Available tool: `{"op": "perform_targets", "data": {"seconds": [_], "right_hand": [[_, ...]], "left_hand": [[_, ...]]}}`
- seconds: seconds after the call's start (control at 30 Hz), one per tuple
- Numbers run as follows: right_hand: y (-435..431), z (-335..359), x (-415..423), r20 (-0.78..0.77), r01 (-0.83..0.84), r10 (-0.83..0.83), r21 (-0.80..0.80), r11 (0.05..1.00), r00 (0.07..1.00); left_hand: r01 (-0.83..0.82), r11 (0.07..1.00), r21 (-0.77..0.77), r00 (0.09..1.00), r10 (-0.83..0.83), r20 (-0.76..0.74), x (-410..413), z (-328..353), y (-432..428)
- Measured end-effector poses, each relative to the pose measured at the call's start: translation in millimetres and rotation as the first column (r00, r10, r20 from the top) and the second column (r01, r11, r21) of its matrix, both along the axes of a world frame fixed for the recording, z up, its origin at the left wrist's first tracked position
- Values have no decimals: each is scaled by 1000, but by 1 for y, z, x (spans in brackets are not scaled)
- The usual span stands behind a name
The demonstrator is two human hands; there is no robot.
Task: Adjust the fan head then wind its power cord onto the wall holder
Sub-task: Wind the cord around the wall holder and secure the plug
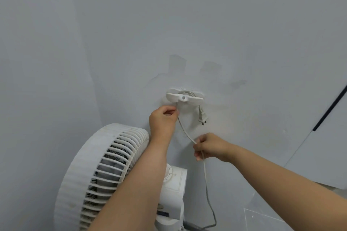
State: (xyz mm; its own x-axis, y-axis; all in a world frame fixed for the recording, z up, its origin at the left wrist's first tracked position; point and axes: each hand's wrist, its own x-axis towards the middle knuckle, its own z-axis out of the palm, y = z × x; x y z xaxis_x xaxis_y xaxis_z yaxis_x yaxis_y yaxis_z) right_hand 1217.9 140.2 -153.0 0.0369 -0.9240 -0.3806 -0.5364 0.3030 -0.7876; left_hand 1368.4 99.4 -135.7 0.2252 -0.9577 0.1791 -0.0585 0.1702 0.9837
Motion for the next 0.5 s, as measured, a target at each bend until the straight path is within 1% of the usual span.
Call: {"op": "perform_targets", "data": {"seconds": [0.07, 0.1, 0.17, 0.2, 0.27, 0.33, 0.4, 0.5], "right_hand": [[0, 5, -2, 191, 8, -12, 20, 1000, 982], [0, 7, -2, 248, 11, -17, 23, 1000, 968], [1, 12, 0, 298, 40, -41, 10, 999, 954], [2, 14, 1, 279, 72, -63, -20, 997, 958], [3, 15, 3, 187, 174, -148, -132, 976, 971], [5, 13, 2, 123, 285, -261, -259, 923, 957], [8, 11, 1, 106, 363, -348, -352, 863, 931], [16, 9, -1, 147, 444, -427, -462, 768, 892]], "left_hand": [[44, 999, 21, 999, -43, -32, -3, 1, 4], [59, 998, 25, 997, -58, -43, -4, 1, 6], [90, 996, 25, 993, -87, -84, -5, 1, 8], [109, 994, 29, 988, -105, -115, -6, 1, 9], [156, 987, 43, 975, -146, -168, -5, 0, 10], [222, 974, 40, 952, -208, -224, -5, 0, 12], [276, 961, 31, 928, -258, -268, -4, 0, 14], [309, 950, 52, 926, -288, -245, -2, 0, 15]]}}
